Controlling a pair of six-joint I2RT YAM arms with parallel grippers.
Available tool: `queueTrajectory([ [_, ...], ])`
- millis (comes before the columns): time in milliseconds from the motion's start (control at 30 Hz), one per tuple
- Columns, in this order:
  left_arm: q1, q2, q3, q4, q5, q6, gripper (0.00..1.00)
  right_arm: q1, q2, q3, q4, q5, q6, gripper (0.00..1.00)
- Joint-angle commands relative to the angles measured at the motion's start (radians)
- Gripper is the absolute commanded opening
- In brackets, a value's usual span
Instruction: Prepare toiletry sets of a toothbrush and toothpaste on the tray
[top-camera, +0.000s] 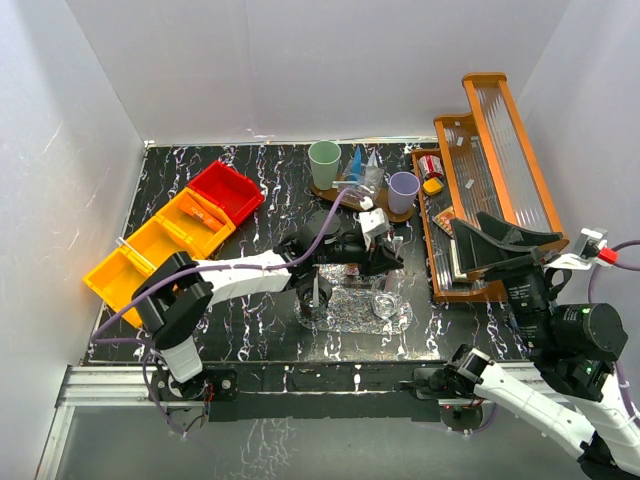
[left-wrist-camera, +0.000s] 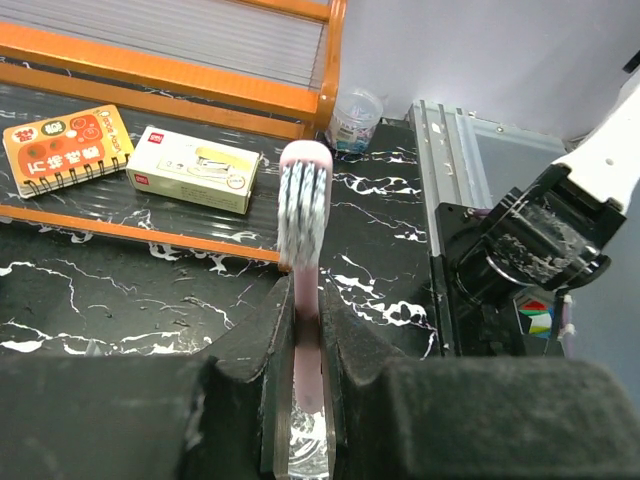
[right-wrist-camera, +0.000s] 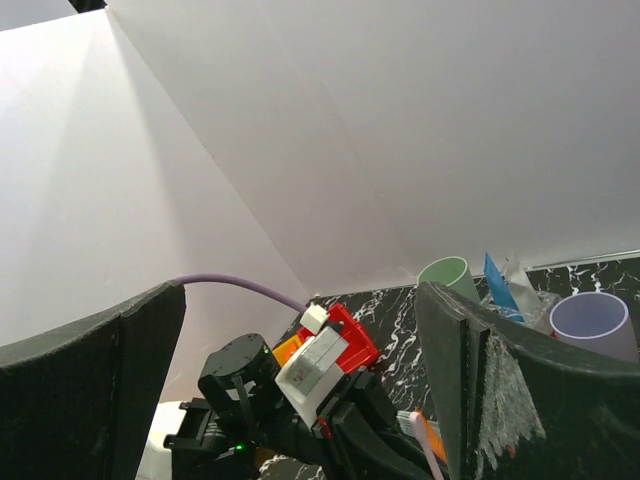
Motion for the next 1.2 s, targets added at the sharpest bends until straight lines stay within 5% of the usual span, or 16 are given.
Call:
queueTrajectory([
  [0, -0.018, 0.022, 0.059, 0.068, -0.019, 0.003, 0.00, 0.002, -0.026, 0.038, -0.020, 0.023, 0.009, 0.98],
  [500, -0.038, 0.151, 0.016, 0.016, -0.106, -0.087, 0.03, 0.002, -0.045, 0.034, -0.047, 0.052, 0.006, 0.98],
  [1167, -0.001, -0.002, 0.067, -0.273, -0.192, -0.152, 0.49, 0.002, -0.010, 0.014, -0.053, 0.055, 0.007, 0.98],
])
